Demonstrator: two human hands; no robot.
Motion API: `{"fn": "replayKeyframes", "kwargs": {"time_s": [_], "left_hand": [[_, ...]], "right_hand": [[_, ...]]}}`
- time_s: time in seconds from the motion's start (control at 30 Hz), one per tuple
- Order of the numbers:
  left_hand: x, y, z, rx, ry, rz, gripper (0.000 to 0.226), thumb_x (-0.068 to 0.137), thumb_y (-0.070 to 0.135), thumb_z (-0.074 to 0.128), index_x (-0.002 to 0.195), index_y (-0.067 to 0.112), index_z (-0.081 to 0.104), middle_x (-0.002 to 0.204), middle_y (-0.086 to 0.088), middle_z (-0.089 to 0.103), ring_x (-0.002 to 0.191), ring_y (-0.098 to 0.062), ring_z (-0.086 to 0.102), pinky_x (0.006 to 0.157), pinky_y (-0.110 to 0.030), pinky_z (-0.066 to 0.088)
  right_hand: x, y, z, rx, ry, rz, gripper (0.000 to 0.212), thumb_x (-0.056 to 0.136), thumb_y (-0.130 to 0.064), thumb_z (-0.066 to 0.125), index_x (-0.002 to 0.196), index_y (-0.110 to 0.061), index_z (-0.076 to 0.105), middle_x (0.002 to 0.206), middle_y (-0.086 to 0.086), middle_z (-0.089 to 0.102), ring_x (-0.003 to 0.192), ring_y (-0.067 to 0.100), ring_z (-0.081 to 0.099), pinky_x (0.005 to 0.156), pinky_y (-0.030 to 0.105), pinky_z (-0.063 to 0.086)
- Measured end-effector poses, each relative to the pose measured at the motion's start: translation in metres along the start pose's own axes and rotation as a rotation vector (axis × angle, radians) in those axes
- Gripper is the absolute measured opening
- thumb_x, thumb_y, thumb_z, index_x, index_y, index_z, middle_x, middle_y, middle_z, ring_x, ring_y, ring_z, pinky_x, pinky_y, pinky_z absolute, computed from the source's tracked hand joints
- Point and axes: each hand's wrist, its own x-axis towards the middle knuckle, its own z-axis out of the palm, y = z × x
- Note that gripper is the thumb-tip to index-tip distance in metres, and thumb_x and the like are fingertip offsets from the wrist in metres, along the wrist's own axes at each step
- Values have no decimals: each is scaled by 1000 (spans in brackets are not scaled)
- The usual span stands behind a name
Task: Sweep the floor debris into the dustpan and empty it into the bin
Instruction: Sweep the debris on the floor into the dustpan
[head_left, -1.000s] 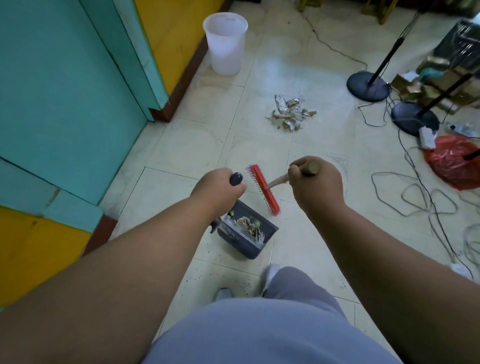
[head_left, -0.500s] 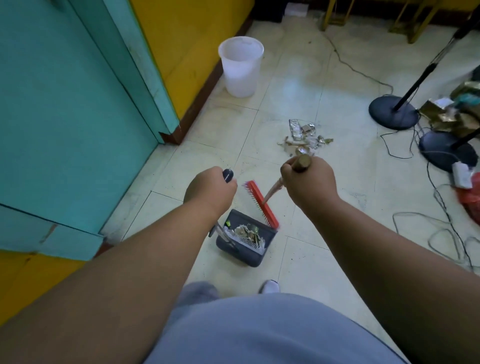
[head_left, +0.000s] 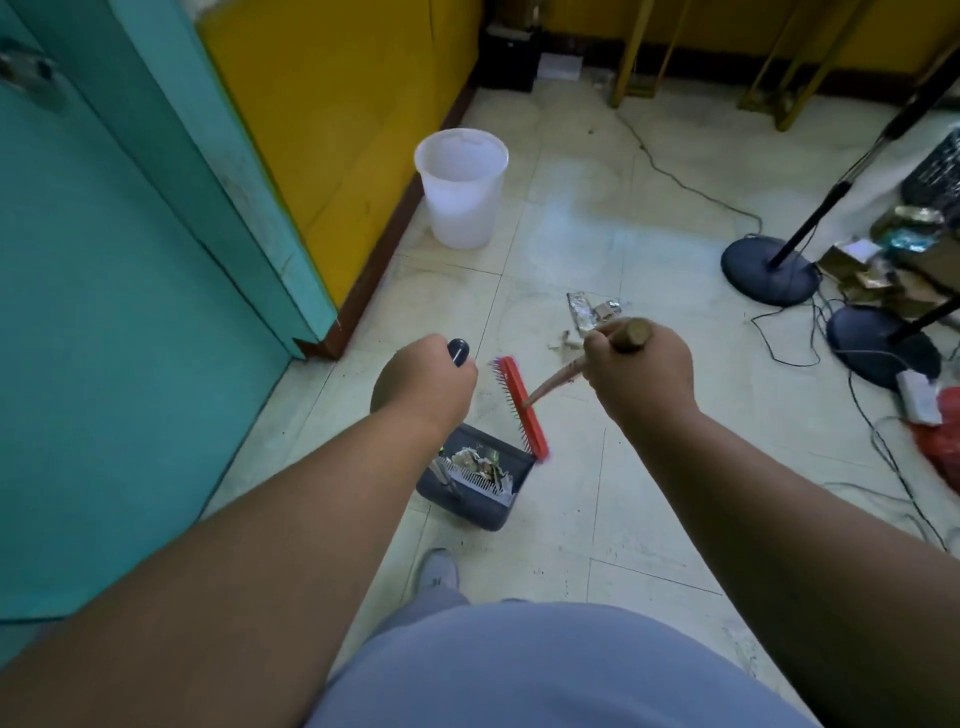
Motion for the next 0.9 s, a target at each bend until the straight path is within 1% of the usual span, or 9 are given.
{"fn": "replayKeyframes", "kwargs": {"time_s": [0.07, 0.2, 0.33, 0.37, 0.5, 0.63, 0.73, 0.83, 0.9], "left_hand": [[38, -3, -8, 2, -15, 25, 21, 97, 35, 50, 88, 16, 52, 67, 1, 45, 56, -12, 40, 46, -25, 24], [105, -3, -23, -15, -17, 54, 23, 96, 34, 50, 83, 15, 52, 66, 0, 45, 56, -13, 41, 46, -26, 23], [159, 11, -27, -69, -7, 47, 25, 95, 32, 50, 78, 14, 51, 64, -1, 45, 54, -14, 41, 47, -26, 23], [172, 16, -27, -89, -11, 41, 25, 94, 31, 50, 76, 14, 49, 63, -1, 44, 54, -14, 40, 47, -26, 23], [218, 37, -24, -176, -1, 1, 22, 94, 30, 51, 77, 14, 52, 64, -1, 45, 54, -14, 39, 48, -25, 24], [271, 61, -35, -272, 50, -78, 24, 94, 29, 53, 79, 11, 55, 63, -2, 46, 54, -14, 39, 48, -25, 24], [309, 80, -57, -319, 72, -106, 28, 96, 30, 53, 74, 13, 52, 65, -4, 47, 56, -16, 41, 49, -25, 26], [342, 102, -71, -395, 108, -107, 28, 95, 34, 54, 71, 19, 51, 66, -4, 50, 59, -20, 47, 53, -29, 43], [359, 112, -80, -468, 119, -128, 26, 94, 37, 55, 74, 19, 54, 68, -4, 54, 62, -21, 51, 62, -40, 56]], "right_hand": [[23, -16, 12, -5, 60, 10, 25, 84, -22, 52, 76, -5, 68, 69, 14, 70, 70, 33, 67, 63, 50, 57], [62, -43, 30, 4, 154, 37, 31, 90, -32, 53, 77, -8, 69, 69, 10, 70, 72, 26, 68, 69, 45, 58], [99, -56, 42, 22, 174, 21, 37, 94, -36, 53, 76, -7, 66, 67, 4, 69, 101, 21, 68, 81, 44, 55], [111, -57, 46, 21, 179, 26, 38, 94, -38, 53, 76, -7, 66, 67, 3, 69, 101, 22, 69, 81, 45, 55], [164, -55, 68, 90, 213, 92, 43, 85, -50, 51, 77, -9, 65, 66, 7, 68, 70, 28, 69, 70, 47, 58], [225, -59, 88, 88, 149, 149, 48, 81, -54, 48, 76, -10, 65, 68, 9, 68, 70, 29, 68, 68, 49, 58], [277, -78, 100, 4, 73, 126, 42, 89, -47, 51, 76, -9, 65, 71, 10, 68, 72, 29, 66, 71, 47, 57], [322, -98, 112, -35, 14, 108, 41, 92, -43, 50, 71, -11, 63, 69, 9, 66, 72, 28, 65, 69, 41, 56], [342, -107, 125, -63, -27, 108, 39, 91, -42, 48, 68, -13, 60, 68, 7, 64, 70, 28, 63, 66, 39, 54]]}}
